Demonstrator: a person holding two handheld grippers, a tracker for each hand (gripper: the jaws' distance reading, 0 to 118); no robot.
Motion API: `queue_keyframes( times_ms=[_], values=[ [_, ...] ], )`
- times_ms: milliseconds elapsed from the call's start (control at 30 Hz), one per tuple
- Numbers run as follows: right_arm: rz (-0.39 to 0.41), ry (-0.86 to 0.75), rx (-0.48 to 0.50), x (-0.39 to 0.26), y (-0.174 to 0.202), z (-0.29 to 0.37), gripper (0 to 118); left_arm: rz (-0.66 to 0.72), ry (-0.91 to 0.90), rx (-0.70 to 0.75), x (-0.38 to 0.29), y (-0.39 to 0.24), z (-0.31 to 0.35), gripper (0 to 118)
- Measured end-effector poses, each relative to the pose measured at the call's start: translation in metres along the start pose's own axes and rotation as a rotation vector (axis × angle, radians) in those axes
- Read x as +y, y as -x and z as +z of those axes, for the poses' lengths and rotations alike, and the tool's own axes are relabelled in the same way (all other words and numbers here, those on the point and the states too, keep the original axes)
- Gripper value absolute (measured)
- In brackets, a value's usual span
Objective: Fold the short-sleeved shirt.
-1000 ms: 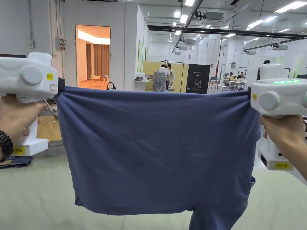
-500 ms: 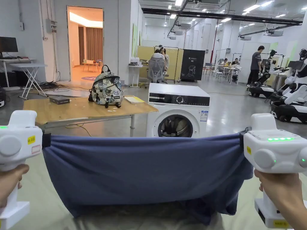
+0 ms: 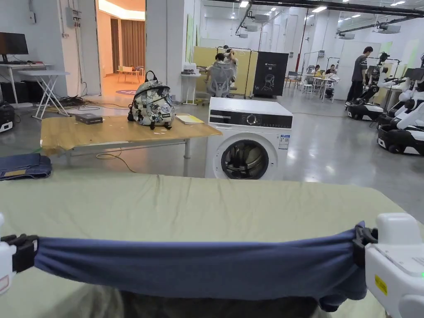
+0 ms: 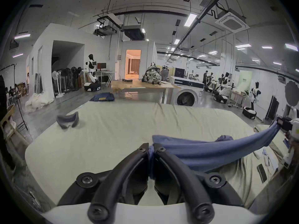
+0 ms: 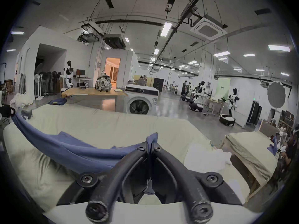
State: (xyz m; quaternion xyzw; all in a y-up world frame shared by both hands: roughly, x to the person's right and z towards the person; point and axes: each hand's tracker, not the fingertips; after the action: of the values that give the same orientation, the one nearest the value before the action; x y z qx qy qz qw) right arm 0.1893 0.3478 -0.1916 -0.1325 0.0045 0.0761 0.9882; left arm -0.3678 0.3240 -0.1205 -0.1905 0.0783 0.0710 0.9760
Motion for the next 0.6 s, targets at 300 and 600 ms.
queue_keyframes(
  times_ms=[300, 600],
  values=[
    [0.051, 0.204, -0.002, -0.098, 0.000, 0.034, 1, -0.009, 0.252, -0.011, -0.113, 0.007, 0.016, 0],
    [0.093, 0.414, -0.009, -0.166, -0.009, 0.040, 1, -0.030, 0.409, -0.013, -0.164, 0.001, 0.019, 0]
  ],
)
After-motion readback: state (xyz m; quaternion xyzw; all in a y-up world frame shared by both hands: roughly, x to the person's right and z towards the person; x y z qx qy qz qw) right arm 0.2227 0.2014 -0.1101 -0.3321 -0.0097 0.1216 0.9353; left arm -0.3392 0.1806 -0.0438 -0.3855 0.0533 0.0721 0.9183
